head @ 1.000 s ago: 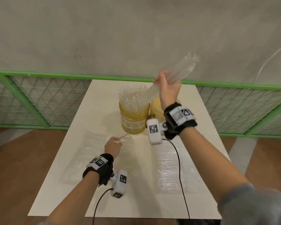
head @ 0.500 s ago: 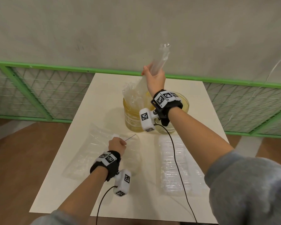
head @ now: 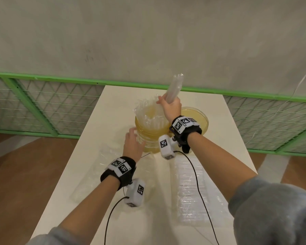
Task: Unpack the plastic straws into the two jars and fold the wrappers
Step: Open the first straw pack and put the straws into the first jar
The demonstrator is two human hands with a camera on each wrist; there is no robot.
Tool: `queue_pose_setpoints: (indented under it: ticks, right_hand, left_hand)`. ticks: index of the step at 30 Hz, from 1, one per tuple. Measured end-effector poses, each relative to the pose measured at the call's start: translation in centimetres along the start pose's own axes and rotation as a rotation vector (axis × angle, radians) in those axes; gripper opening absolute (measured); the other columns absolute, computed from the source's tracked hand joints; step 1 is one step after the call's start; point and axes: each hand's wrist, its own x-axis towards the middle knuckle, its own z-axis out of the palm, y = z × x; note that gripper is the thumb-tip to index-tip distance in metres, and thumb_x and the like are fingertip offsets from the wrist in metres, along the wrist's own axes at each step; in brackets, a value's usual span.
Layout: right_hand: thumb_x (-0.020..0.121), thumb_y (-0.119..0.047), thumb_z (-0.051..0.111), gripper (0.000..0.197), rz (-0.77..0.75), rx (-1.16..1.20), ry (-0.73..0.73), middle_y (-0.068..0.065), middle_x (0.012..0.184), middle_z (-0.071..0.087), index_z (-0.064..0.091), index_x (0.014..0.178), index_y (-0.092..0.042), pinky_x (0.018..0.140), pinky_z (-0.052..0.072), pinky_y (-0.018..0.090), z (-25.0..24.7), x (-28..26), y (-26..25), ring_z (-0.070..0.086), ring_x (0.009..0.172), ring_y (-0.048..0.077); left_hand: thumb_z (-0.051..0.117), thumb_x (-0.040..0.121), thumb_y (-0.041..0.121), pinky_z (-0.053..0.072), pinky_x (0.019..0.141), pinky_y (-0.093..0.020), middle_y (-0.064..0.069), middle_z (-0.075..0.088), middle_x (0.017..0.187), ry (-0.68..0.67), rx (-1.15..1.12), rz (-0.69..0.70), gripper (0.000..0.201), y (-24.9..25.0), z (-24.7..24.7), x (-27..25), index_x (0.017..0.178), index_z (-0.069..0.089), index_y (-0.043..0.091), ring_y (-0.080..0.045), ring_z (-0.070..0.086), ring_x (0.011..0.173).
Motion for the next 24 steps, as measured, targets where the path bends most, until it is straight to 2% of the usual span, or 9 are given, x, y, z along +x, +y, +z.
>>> queue_pose_setpoints:
  ticks: [5,7,10,12,13,16,18,21,24]
  right_hand:
    - [0.082,-0.02,0.067,0.014,-0.032,-0.137,-0.132,0.008,0.074,0.064,0.064,0.084,-0.007,0.067,0.048,0.033,0.5,-0.3,0.0,0.06,0.074,0.023]
    - [0.078,-0.025,0.068,0.016,-0.104,-0.272,-0.128,0.0,0.076,0.056,0.056,0.074,-0.015,0.078,0.044,0.037,0.5,-0.6,-0.3,0.052,0.092,0.025]
    - [0.074,-0.033,0.068,0.029,-0.132,-0.432,0.008,-0.003,0.103,0.046,0.04,0.067,-0.029,0.095,0.027,0.037,0.1,-0.8,-0.6,0.035,0.105,0.017]
    - [0.076,-0.036,0.066,0.019,-0.043,-0.379,0.038,0.004,0.126,0.046,0.053,0.085,-0.025,0.105,0.026,0.042,-0.1,-0.8,0.1,0.038,0.12,0.021]
    - [0.079,-0.036,0.065,0.033,0.03,-0.337,-0.019,0.007,0.134,0.044,0.057,0.105,-0.018,0.109,0.027,0.046,-0.1,-0.7,0.7,0.039,0.126,0.023]
    - [0.085,-0.043,0.06,0.072,0.111,-0.415,-0.275,0.009,0.148,0.033,0.03,0.143,-0.012,0.114,0.02,0.051,0.7,-0.5,2.2,0.032,0.136,0.027]
    - [0.082,-0.05,0.062,0.079,0.058,-0.471,-0.373,0.008,0.148,0.03,0.027,0.144,-0.015,0.114,0.019,0.047,0.5,-0.4,1.8,0.032,0.136,0.025]
    - [0.074,-0.04,0.076,0.092,0.01,-0.211,-0.429,0.008,0.148,0.03,0.02,0.143,-0.017,0.104,0.029,0.032,-0.7,-0.1,1.2,0.032,0.134,0.021]
    - [0.07,-0.039,0.079,0.104,-0.133,-0.004,-0.255,0.002,0.156,0.018,0.011,0.148,-0.025,0.108,0.021,0.03,-1.8,-0.5,1.4,0.018,0.139,0.01]
  left_hand:
    - [0.08,0.068,0.031,0.029,0.11,-0.042,-0.012,0.018,0.146,-0.006,-0.027,0.135,0.105,3.1,0.0,2.3,0.147,0.011,0.028,-0.03,0.025,0.134]
    - [0.083,0.06,0.041,0.026,0.11,-0.044,-0.013,0.021,0.148,0.028,0.009,0.136,0.117,3.8,0.3,2.6,0.148,0.006,0.026,-0.029,0.022,0.134]
    - [0.087,0.054,0.038,0.02,0.115,-0.047,-0.017,0.013,0.151,0.036,-0.038,0.128,0.13,4.5,0.7,3.0,0.148,0.0,0.019,-0.029,0.012,0.141]
    - [0.089,0.053,0.034,0.013,0.118,-0.048,-0.015,-0.004,0.155,0.016,-0.125,0.075,0.138,4.8,0.9,3.7,0.147,-0.011,0.017,-0.028,-0.001,0.145]
    - [0.089,0.053,0.034,0.011,0.118,-0.049,-0.013,-0.008,0.156,0.002,-0.154,0.057,0.142,4.8,1.0,4.1,0.146,-0.017,0.018,-0.028,-0.004,0.145]
    - [0.091,0.049,0.037,0.014,0.118,-0.049,-0.008,-0.008,0.157,-0.04,-0.191,0.046,0.15,5.1,1.3,4.8,0.142,-0.027,0.025,-0.026,0.0,0.146]
    - [0.09,0.052,0.032,0.017,0.118,-0.043,-0.008,-0.005,0.157,-0.029,-0.2,0.058,0.146,5.2,1.4,5.1,0.144,-0.023,0.022,-0.024,0.004,0.145]
    - [0.088,0.057,0.03,0.017,0.115,-0.034,-0.007,-0.001,0.157,-0.011,-0.214,0.049,0.138,5.3,1.4,5.0,0.146,-0.018,0.018,-0.02,0.007,0.145]
    - [0.088,0.058,0.031,0.015,0.114,-0.03,-0.007,0.001,0.157,-0.008,-0.193,0.055,0.137,5.1,1.3,5.3,0.147,-0.015,0.016,-0.019,0.009,0.145]
